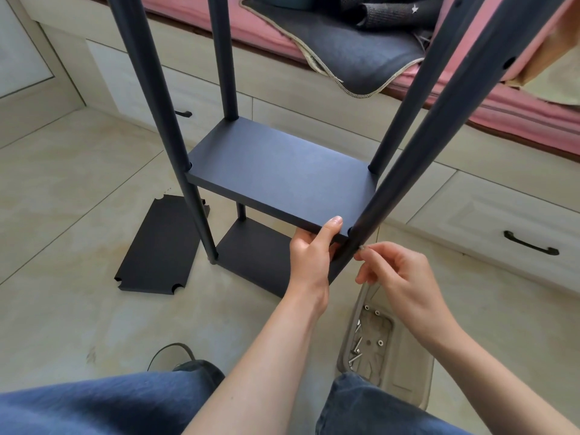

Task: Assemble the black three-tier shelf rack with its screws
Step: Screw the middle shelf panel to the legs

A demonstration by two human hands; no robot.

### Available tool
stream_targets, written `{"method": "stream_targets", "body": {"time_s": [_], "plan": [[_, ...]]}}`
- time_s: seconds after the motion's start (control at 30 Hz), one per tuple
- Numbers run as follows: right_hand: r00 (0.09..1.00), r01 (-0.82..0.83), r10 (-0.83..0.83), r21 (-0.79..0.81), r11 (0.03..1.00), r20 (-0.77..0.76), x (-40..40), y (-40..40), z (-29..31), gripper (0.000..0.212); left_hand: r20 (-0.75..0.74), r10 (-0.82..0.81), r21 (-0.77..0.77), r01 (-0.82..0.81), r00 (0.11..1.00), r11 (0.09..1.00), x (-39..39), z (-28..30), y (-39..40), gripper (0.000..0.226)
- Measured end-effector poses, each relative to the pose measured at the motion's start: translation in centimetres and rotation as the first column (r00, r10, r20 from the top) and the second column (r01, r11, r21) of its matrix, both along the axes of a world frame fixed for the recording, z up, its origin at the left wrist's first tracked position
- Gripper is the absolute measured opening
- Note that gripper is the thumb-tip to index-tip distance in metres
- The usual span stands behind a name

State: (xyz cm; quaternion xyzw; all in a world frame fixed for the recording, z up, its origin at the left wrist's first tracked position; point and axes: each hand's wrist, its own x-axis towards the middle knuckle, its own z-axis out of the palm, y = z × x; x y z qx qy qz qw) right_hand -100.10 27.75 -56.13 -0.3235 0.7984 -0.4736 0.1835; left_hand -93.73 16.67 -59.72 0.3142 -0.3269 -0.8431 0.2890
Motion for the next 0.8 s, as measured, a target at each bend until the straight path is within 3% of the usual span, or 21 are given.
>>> {"method": "stream_targets", "body": {"time_s": [0.07, 0.17, 0.23, 0.3, 0.37, 0.43, 0.5, 0.57, 0.67, 0.8], "plan": [[0.980, 0.025, -0.016, 0.044, 0.999, -0.201, -0.6, 0.3, 0.3, 0.016, 0.004, 0.003, 0.006, -0.003, 1.000, 1.000, 0.0, -0.1, -0.1, 0.017], [0.865, 0.039, 0.022, 0.112, 0.993, -0.501, -0.9, 0.5, 0.6, 0.015, 0.013, 0.014, 0.012, -0.014, 1.000, 1.000, -0.1, -0.2, -0.2, 0.017], [0.817, 0.020, 0.054, 0.122, 0.992, -0.575, -0.5, 0.4, 0.5, 0.013, 0.009, 0.024, 0.020, -0.024, 1.000, 0.999, -0.2, -0.2, -0.1, 0.016], [0.889, 0.015, 0.020, 0.074, 0.997, -0.458, -0.1, 0.3, 0.4, 0.012, 0.010, 0.023, 0.019, -0.023, 1.000, 1.000, -0.2, -0.2, -0.1, 0.018], [0.989, 0.061, -0.056, 0.027, 0.998, -0.138, -0.1, 0.1, 0.4, 0.017, 0.014, 0.014, 0.003, -0.014, 1.000, 1.000, -0.2, -0.2, 0.0, 0.021], [0.979, 0.109, -0.110, 0.013, 0.994, 0.172, 0.3, -0.1, 0.5, 0.022, 0.005, 0.007, -0.011, -0.006, 1.000, 1.000, -0.1, -0.3, 0.1, 0.019], [0.941, 0.136, -0.134, 0.016, 0.991, 0.311, 0.5, -0.2, 0.4, 0.024, -0.005, 0.006, -0.017, -0.006, 1.000, 1.000, -0.2, -0.3, 0.0, 0.015], [0.954, 0.138, -0.135, 0.007, 0.990, 0.267, 0.7, -0.3, 0.4, 0.026, -0.007, 0.011, -0.014, -0.011, 1.000, 1.000, -0.2, -0.3, -0.1, 0.014], [0.994, 0.103, -0.106, 0.060, 0.993, 0.040, 0.7, -0.5, 0.3, 0.029, 0.002, 0.012, -0.016, -0.012, 1.000, 1.000, -0.2, -0.3, -0.1, 0.015], [0.987, 0.093, -0.075, 0.122, 0.988, -0.143, 0.8, -0.5, 0.3, 0.029, 0.014, 0.011, -0.020, -0.010, 1.000, 1.000, -0.1, -0.3, -0.2, 0.016]]}}
